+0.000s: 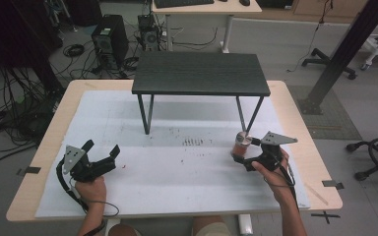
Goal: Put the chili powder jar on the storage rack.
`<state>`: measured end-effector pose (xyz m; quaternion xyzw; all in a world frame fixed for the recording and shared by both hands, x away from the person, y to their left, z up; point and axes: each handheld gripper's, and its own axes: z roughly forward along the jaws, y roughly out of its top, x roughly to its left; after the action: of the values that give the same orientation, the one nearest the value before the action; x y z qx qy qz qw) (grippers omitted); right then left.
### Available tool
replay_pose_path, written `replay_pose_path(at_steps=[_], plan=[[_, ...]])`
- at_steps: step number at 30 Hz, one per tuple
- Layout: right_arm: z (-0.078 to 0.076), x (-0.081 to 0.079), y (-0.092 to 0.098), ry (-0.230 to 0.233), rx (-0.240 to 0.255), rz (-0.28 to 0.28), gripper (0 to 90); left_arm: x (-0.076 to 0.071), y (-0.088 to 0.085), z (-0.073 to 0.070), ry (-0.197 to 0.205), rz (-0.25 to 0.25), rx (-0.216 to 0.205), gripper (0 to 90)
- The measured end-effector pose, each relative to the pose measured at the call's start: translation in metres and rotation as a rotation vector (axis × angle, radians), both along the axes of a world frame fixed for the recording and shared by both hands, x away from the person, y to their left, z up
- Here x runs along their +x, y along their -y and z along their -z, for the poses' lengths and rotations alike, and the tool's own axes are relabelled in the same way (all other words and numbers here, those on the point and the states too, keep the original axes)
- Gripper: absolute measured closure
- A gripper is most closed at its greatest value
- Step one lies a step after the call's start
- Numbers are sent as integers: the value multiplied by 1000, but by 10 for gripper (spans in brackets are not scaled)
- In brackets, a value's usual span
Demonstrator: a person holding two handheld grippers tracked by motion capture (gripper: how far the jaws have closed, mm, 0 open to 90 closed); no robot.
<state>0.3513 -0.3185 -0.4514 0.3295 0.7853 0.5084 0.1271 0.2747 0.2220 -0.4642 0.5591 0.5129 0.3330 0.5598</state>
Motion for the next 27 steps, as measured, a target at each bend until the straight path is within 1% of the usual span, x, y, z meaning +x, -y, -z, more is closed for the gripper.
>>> replay_pose_path(at_steps=[27], plan=[[1,2,-3,0,-11,7,14,0,0,0,-1,0,2,2]])
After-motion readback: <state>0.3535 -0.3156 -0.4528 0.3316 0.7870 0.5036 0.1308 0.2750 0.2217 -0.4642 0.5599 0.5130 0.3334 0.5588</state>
